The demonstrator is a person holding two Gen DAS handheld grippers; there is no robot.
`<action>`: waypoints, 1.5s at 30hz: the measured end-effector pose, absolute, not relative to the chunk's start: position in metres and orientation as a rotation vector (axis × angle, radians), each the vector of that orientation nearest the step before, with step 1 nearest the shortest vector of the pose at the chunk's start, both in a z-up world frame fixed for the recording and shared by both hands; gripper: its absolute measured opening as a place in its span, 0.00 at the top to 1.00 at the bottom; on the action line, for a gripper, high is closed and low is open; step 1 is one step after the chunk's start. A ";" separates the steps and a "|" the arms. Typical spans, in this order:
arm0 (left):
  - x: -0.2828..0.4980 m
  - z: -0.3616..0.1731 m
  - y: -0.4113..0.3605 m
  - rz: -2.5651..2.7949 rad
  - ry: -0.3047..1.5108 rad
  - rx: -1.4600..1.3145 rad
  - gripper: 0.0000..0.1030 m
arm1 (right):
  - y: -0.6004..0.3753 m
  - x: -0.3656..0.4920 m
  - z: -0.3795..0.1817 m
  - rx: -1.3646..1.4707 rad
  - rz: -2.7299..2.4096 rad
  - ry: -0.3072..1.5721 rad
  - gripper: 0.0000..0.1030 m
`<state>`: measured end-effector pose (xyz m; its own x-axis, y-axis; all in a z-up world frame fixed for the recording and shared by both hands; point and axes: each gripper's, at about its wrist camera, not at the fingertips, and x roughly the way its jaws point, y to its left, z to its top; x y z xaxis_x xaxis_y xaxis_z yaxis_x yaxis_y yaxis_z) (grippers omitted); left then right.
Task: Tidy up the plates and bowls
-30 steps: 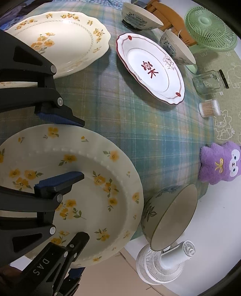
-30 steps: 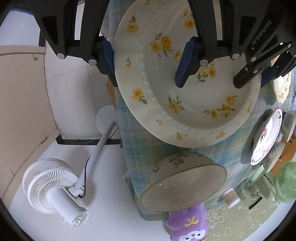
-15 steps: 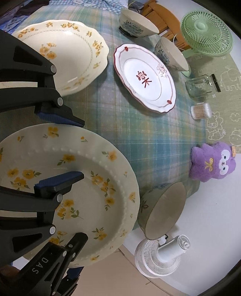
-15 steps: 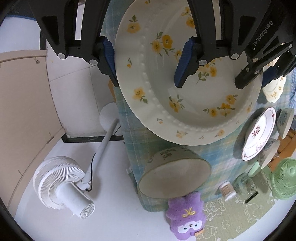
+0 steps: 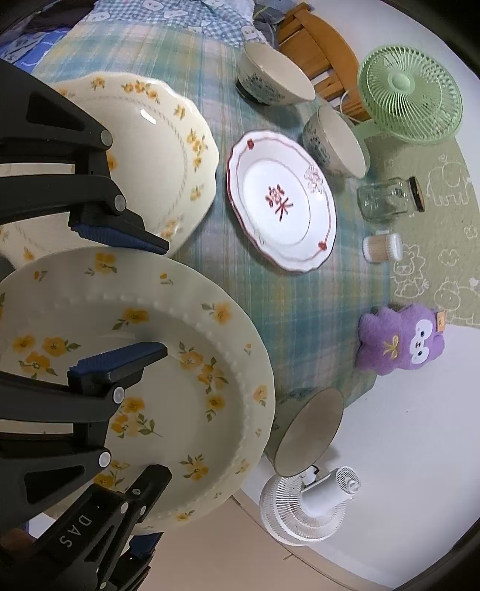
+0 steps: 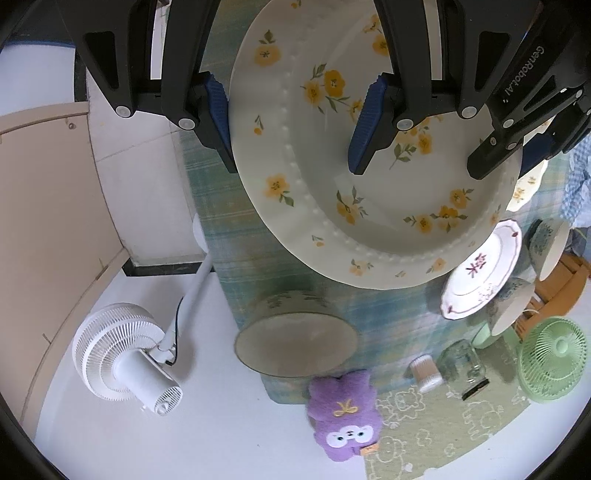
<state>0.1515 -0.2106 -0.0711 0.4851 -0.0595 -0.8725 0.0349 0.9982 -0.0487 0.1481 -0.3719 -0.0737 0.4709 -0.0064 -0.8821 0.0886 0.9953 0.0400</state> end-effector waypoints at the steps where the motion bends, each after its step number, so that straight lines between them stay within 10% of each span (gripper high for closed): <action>1: 0.150 -0.070 -0.205 -0.056 1.059 -0.027 0.52 | -0.367 0.146 -0.072 0.082 -0.056 1.075 0.40; 45: 0.133 -0.113 -0.058 0.014 1.168 -0.085 0.51 | -0.216 0.146 -0.106 -0.009 -0.004 1.160 0.40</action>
